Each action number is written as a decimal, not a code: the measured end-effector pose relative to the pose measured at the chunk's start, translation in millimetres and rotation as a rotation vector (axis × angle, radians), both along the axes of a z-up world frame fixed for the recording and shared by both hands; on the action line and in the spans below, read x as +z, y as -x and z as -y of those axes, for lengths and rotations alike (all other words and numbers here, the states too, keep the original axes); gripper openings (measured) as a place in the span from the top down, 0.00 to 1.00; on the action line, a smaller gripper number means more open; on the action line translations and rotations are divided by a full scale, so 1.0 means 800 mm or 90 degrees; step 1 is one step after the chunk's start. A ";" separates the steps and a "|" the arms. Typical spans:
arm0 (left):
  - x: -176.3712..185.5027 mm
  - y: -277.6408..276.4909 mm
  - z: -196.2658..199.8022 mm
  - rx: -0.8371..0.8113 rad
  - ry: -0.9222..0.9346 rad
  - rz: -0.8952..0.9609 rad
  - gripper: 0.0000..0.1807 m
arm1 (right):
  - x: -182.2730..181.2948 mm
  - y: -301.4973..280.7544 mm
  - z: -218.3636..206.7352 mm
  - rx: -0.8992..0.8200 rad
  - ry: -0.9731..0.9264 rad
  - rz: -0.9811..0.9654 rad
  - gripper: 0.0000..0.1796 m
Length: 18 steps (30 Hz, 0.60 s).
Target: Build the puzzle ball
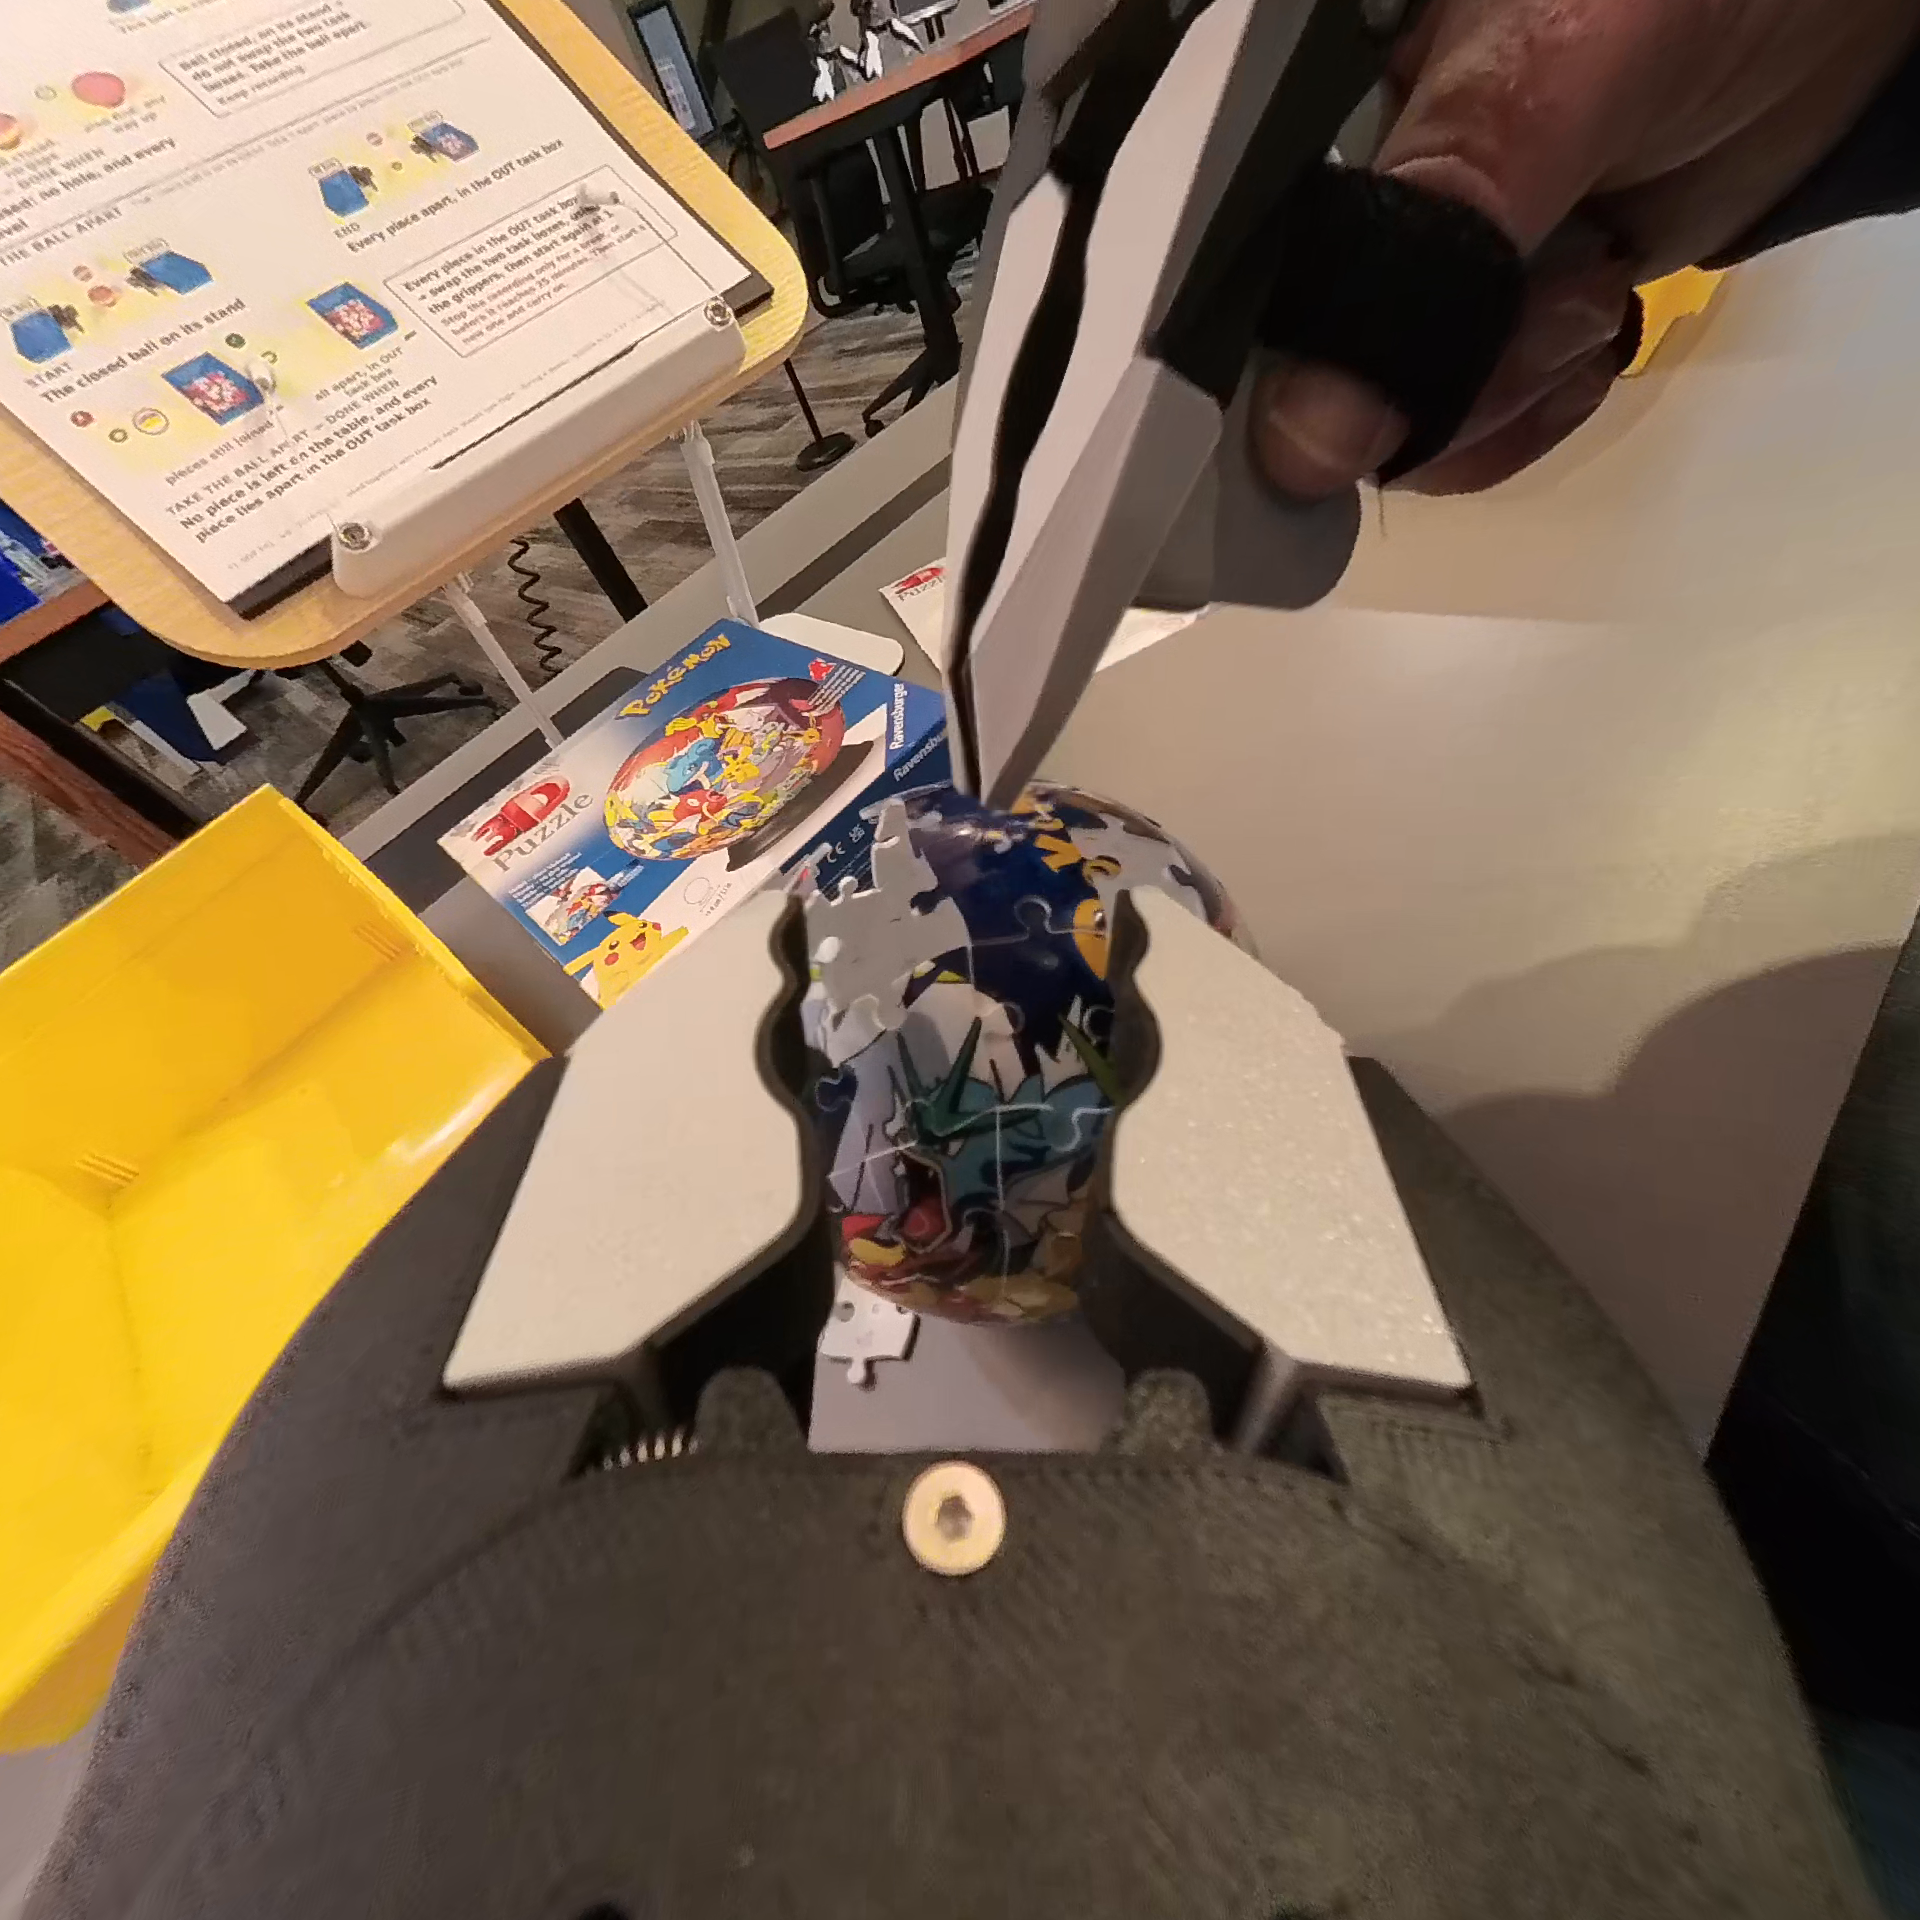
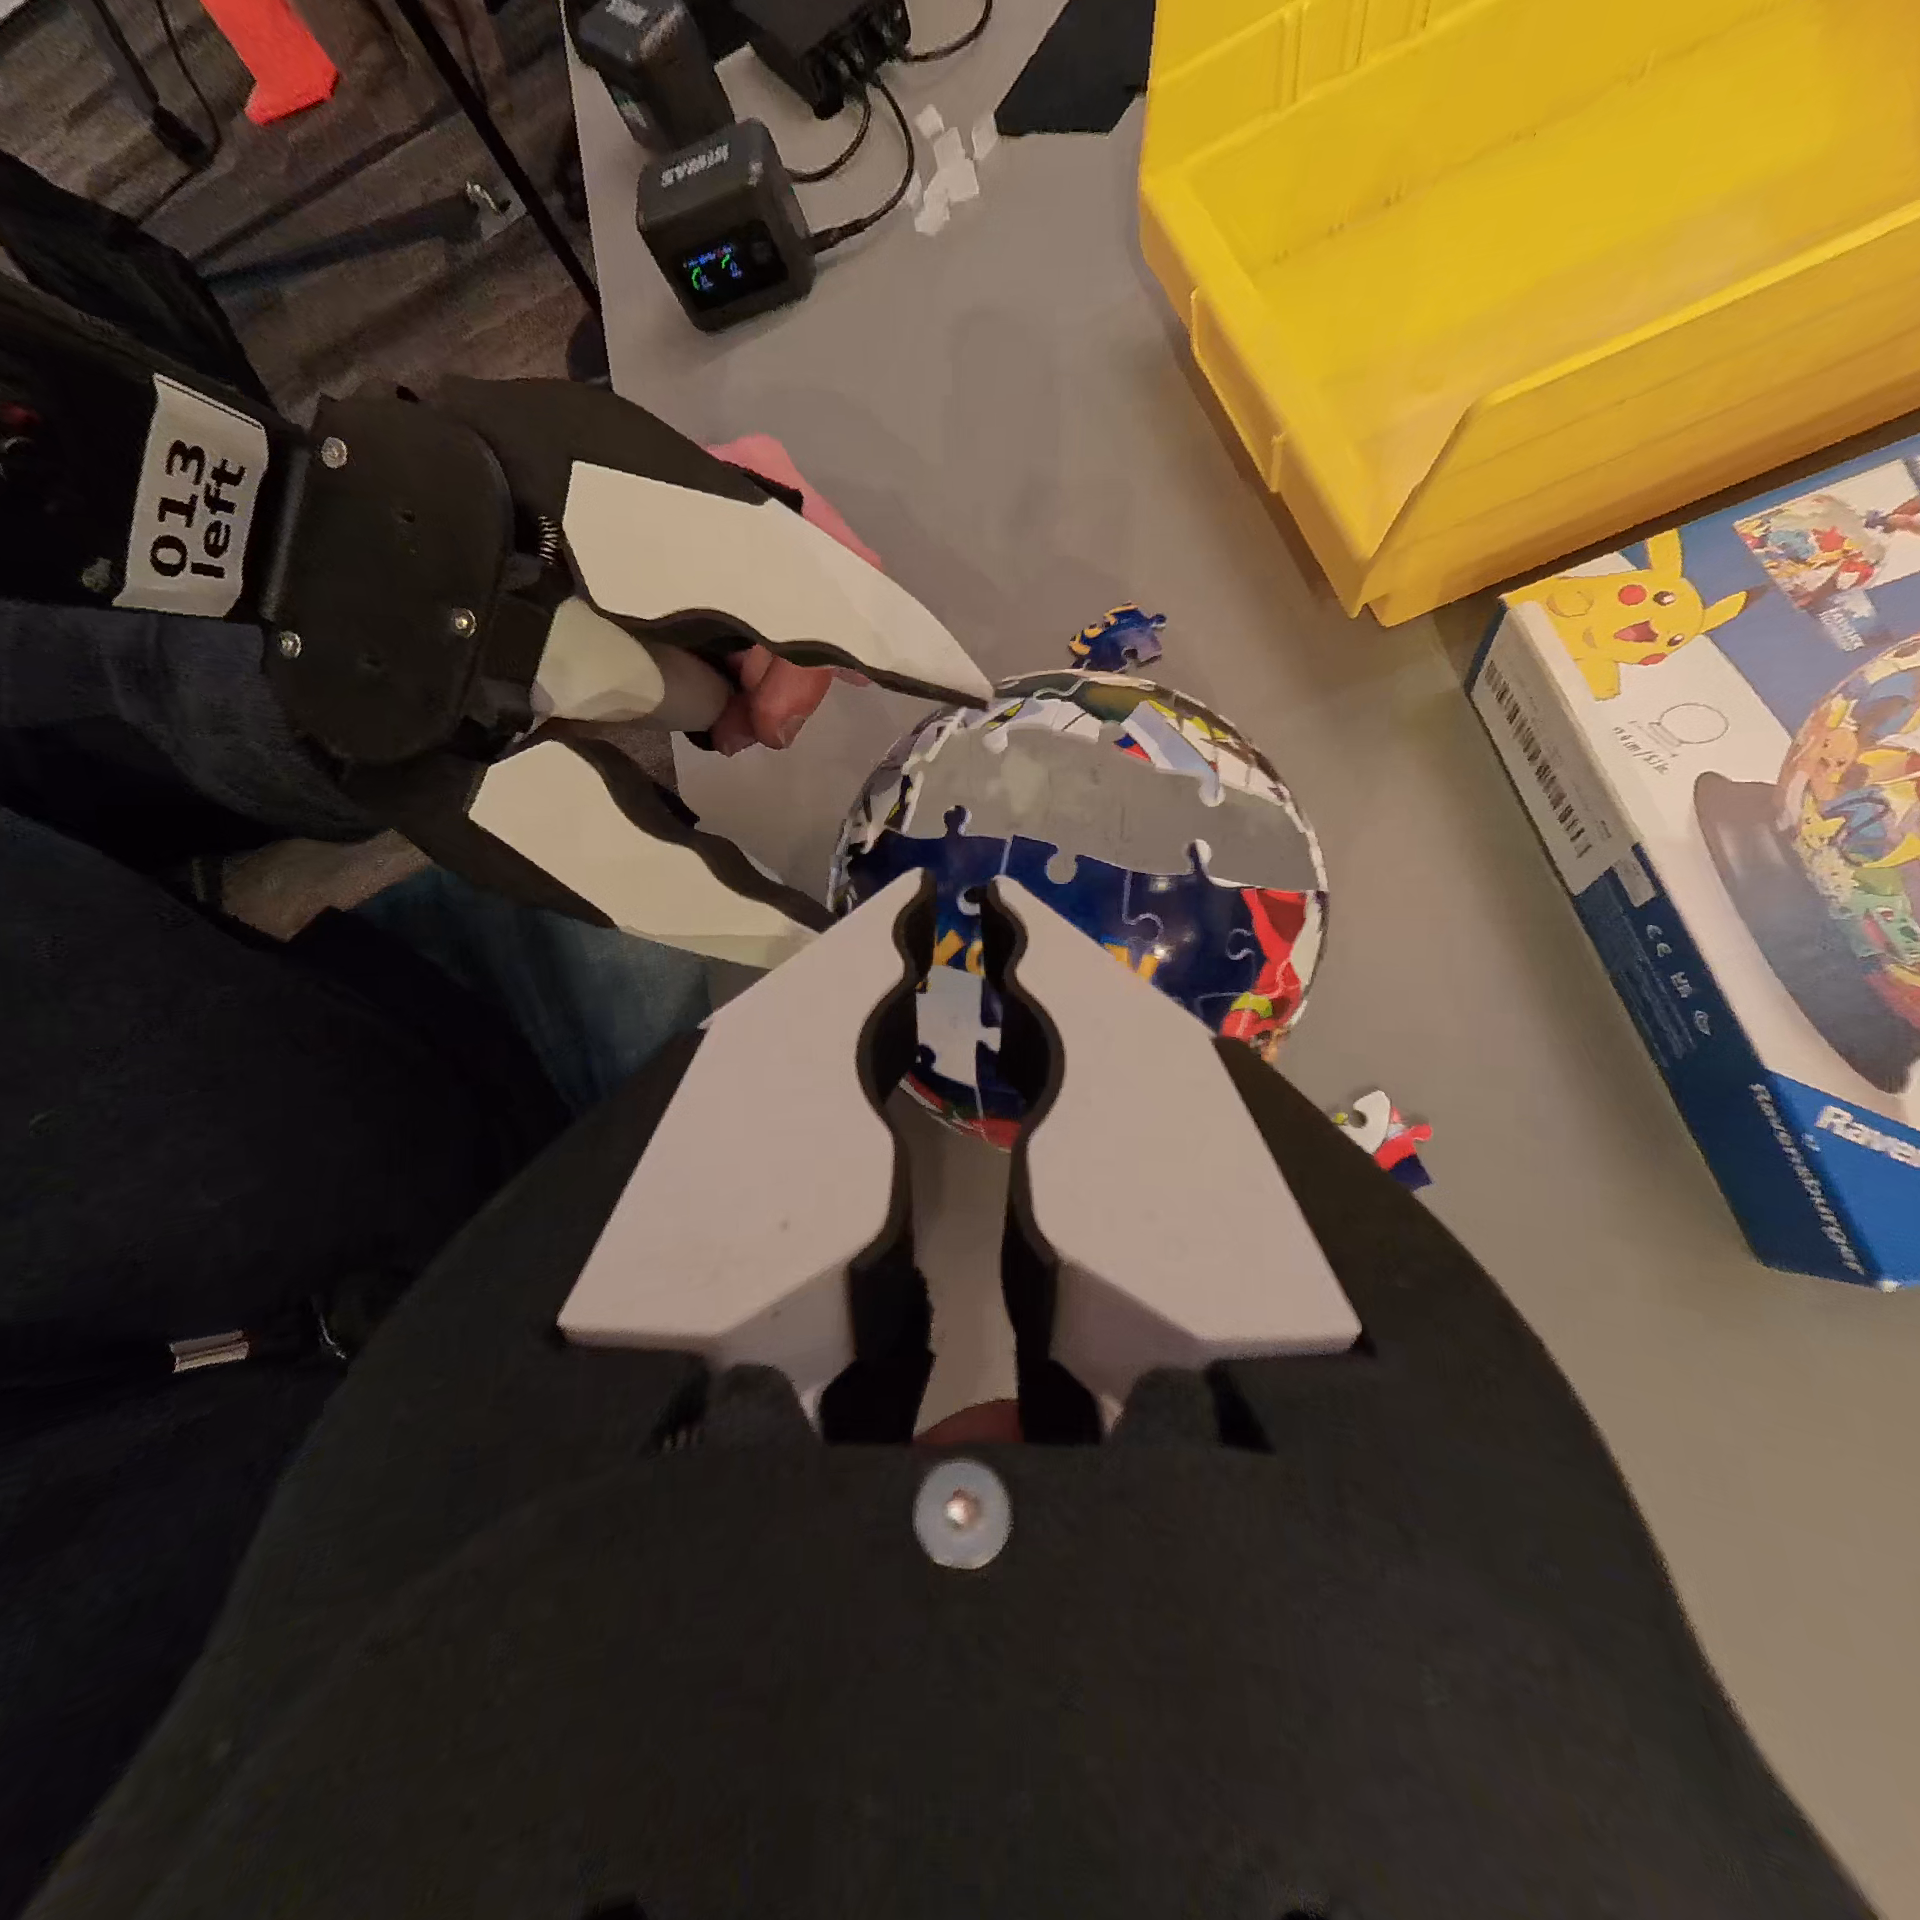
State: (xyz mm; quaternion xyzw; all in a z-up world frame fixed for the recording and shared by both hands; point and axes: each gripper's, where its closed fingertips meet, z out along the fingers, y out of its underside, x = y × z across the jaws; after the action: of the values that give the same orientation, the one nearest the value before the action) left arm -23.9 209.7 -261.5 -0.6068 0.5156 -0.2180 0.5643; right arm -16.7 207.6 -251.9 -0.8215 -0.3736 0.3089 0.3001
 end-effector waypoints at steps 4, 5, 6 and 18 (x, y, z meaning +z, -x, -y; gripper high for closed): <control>0.006 0.005 -0.009 0.027 0.017 0.011 0.67 | -0.003 -0.020 -0.010 -0.001 -0.051 0.038 0.92; 0.007 0.006 -0.011 0.034 0.025 0.013 0.65 | -0.005 -0.023 -0.011 0.006 -0.053 0.036 0.90; 0.008 0.008 -0.014 0.044 0.033 0.012 0.63 | -0.007 -0.026 -0.012 0.008 -0.042 0.027 0.89; 0.007 0.013 -0.036 0.095 0.095 0.026 0.54 | -0.015 -0.012 -0.014 0.035 -0.125 0.040 0.86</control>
State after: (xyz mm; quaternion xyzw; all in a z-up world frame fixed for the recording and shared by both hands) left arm -34.4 238.2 -255.9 -0.6793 0.4399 -0.2255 0.5424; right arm -7.2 219.1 -263.9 -0.7869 -0.4337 0.2530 0.3586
